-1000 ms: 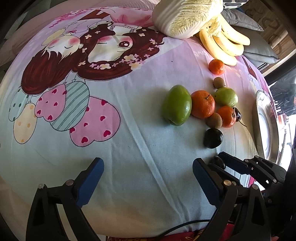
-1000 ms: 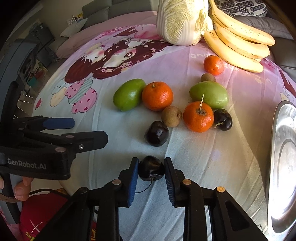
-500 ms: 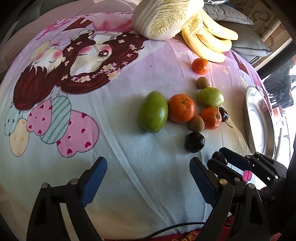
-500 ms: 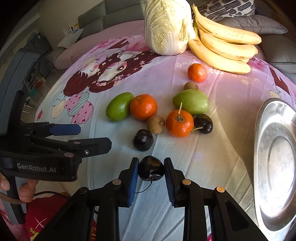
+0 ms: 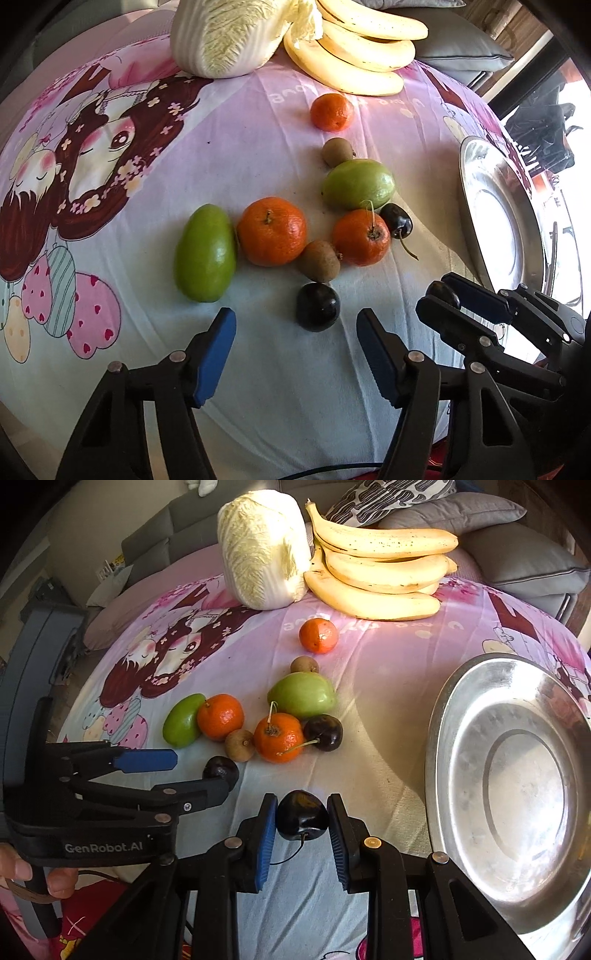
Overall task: Organize fruits
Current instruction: 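Grasp the dark cherry with the right tool while the left tool grasps the dark plum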
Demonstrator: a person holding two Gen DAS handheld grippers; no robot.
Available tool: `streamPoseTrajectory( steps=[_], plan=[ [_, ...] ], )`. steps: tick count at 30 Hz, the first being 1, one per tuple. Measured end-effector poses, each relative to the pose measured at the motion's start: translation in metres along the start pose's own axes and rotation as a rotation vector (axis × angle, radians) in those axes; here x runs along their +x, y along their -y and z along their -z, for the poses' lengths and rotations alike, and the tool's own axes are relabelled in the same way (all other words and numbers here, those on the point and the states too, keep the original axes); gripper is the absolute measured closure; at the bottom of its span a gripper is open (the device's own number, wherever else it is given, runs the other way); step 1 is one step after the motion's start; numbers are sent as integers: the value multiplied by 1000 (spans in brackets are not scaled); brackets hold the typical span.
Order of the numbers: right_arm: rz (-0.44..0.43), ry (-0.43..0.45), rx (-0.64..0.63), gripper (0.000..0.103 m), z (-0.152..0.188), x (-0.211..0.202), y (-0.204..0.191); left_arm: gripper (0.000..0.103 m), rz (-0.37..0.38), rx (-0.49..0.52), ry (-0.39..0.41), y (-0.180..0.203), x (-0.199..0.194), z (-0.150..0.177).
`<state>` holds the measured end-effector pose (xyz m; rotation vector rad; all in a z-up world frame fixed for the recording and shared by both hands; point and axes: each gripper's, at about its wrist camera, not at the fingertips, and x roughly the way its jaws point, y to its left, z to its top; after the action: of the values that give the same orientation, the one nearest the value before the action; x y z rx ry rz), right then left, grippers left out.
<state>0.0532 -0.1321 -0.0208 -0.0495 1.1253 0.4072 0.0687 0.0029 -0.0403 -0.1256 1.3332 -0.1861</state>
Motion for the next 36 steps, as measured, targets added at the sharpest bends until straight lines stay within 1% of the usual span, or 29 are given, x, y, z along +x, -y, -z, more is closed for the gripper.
streamPoseTrajectory(
  steps=[1, 2, 3, 6, 11, 14, 17, 19, 21, 27, 36],
  plan=[
    [1, 1, -1, 74, 0, 0, 1, 35, -1, 6, -1, 2, 2, -1],
    [3, 2, -2, 74, 1, -1, 1, 39, -2, 12, -1, 5, 4, -3],
    [4, 3, -2, 74, 1, -1, 1, 45, -1, 14, -2, 9, 8, -6],
    [7, 3, 5, 74, 1, -2, 3, 52, 7, 11, -11, 15, 18, -14],
    [8, 6, 4, 74, 1, -3, 4, 60, -3, 25, -7, 26, 29, -23],
    [6, 6, 3, 74, 2, -3, 3, 61, -9, 26, -5, 27, 34, -25],
    [5, 8, 5, 74, 2, -4, 3, 63, -17, 29, -2, 28, 34, -23],
    [4, 9, 6, 74, 1, -5, 4, 66, -26, 29, 1, 27, 34, -22],
    [2, 10, 6, 74, 1, -5, 3, 77, -22, 26, 7, 27, 33, -22],
    [-1, 16, 6, 74, 1, -7, 3, 77, -10, 19, 19, 25, 31, -19],
    [-12, 41, 13, 74, -2, -16, 3, 77, 9, 15, 51, 22, 10, -10]
  ],
)
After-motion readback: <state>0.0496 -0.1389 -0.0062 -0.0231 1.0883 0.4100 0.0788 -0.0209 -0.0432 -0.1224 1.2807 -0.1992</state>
